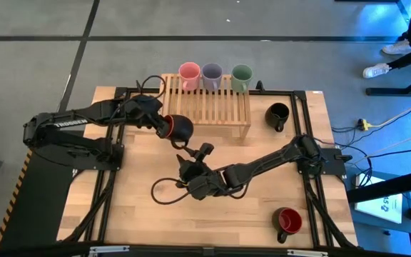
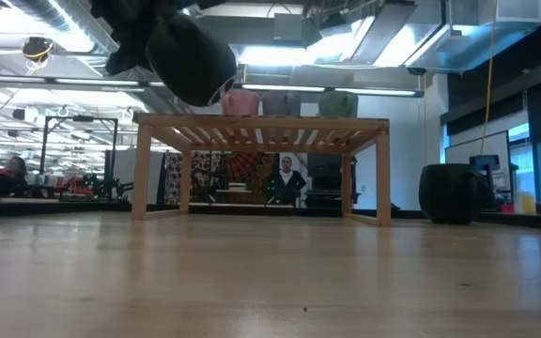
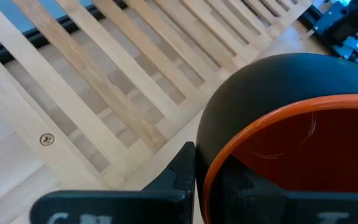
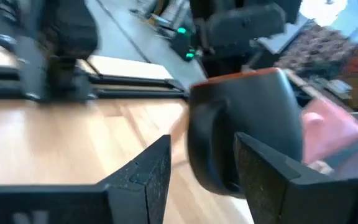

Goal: Place coffee mugs
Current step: Put the black orange mug on the shelf

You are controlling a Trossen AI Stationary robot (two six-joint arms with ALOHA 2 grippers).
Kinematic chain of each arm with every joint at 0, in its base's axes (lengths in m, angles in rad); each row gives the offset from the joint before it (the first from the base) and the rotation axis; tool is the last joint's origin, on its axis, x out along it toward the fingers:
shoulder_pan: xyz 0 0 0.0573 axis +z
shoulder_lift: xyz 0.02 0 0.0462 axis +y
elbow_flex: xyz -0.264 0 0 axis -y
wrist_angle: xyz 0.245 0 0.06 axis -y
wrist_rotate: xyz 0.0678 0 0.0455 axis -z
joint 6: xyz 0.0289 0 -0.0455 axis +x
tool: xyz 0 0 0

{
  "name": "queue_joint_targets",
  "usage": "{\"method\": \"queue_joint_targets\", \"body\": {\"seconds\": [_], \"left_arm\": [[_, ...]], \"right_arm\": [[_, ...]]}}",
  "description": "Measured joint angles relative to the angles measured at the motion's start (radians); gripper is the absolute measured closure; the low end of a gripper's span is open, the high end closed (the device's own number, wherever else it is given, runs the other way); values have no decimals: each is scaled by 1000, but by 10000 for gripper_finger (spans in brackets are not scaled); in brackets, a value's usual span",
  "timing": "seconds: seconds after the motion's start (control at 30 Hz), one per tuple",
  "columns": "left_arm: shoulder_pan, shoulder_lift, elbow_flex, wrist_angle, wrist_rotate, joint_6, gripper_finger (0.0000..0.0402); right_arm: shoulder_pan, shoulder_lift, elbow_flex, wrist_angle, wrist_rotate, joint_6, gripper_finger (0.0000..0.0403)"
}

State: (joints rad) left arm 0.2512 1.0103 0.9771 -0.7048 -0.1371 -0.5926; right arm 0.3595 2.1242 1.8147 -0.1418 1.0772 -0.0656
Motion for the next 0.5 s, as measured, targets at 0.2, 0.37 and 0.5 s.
{"method": "queue_joint_targets", "body": {"seconds": [0.2,0.37,0.5], "left_arm": [[0,-1,0,8,4,-15,385],[-1,0,0,17,8,-27,385],[0,0,0,29,21,-34,385]], "right_arm": [[-1,29,1,55,66,-56,242],[-14,52,1,114,53,-104,242],[-14,73,0,142,103,-194,242]]}}
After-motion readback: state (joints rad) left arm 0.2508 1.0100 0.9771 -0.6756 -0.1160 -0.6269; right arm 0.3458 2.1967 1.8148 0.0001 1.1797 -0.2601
